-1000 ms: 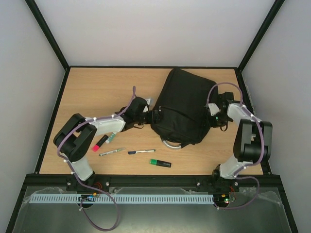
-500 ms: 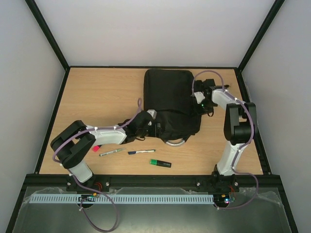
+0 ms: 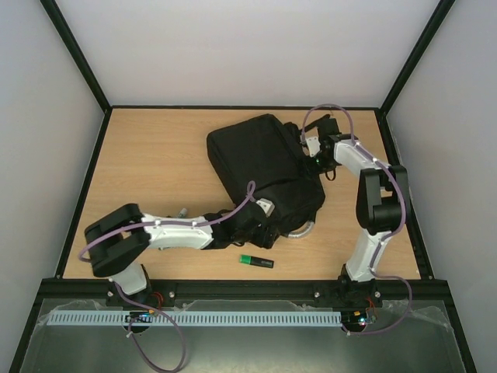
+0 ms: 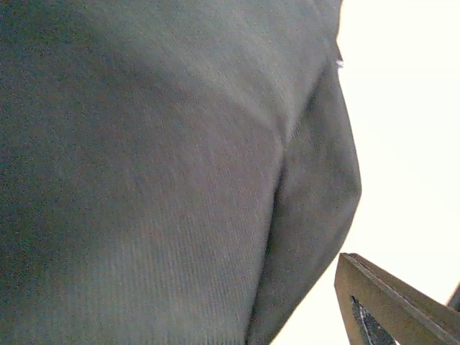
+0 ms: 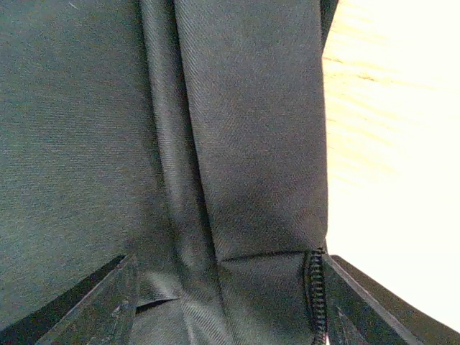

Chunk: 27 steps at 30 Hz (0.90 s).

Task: Pack the student bag
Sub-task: Adjust the student bag at the center of the board, then zip the student bag at the center of the board.

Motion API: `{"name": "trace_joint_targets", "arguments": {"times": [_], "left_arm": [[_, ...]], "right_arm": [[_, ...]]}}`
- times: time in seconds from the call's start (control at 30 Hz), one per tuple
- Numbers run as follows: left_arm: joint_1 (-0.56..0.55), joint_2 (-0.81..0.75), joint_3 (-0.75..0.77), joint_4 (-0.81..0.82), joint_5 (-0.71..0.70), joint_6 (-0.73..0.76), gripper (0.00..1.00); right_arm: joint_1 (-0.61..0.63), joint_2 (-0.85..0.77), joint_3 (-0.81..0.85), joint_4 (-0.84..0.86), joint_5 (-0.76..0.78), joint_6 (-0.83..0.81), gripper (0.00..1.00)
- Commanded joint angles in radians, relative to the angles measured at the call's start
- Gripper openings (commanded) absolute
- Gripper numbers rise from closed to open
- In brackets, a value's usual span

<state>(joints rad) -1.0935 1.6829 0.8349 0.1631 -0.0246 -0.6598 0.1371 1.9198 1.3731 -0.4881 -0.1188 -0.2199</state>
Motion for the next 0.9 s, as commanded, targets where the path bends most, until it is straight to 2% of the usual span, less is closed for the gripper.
{"name": "trace_joint_targets", "arguments": {"times": [0.0, 0.17, 0.33, 0.47, 0.53, 0.63, 0.73, 0.8, 0.87], "left_arm": [[-0.049, -0.184, 0.019, -0.210, -0.044, 0.134, 0.82], [-0.047, -0.383, -0.022, -0.384, -0.112, 0.168, 0.85], [0.009, -0.467, -0.081, -0.476, -0.238, 0.114, 0.85], [0.098, -0.510, -0.182, -0.404, -0.208, 0.111, 0.84], [0.119, -0.527, -0.225, -0.322, -0.170, 0.156, 0.84], [0.126, -0.536, -0.267, -0.240, -0.159, 0.242, 0.84], [0.137, -0.502, -0.283, -0.193, -0.194, 0.328, 0.82], [0.153, -0.463, -0.288, -0.157, -0.192, 0.371, 0.79], [0.170, -0.408, -0.288, -0.115, -0.157, 0.411, 0.68]], "right_arm": [[0.022, -0.176, -0.062, -0.061, -0.044, 0.020, 0.69], [0.034, -0.317, -0.136, -0.080, -0.076, 0.022, 0.71], [0.116, -0.388, -0.200, -0.093, -0.132, -0.034, 0.65], [0.160, -0.414, -0.239, -0.070, -0.338, -0.088, 0.60], [0.176, -0.407, -0.264, -0.036, -0.393, -0.101, 0.58], [0.181, -0.374, -0.297, 0.022, -0.396, -0.092, 0.56], [0.180, -0.318, -0.305, 0.054, -0.327, -0.071, 0.53], [0.180, -0.276, -0.303, 0.069, -0.271, -0.052, 0.51], [0.181, -0.237, -0.299, 0.075, -0.229, -0.037, 0.51]]}}
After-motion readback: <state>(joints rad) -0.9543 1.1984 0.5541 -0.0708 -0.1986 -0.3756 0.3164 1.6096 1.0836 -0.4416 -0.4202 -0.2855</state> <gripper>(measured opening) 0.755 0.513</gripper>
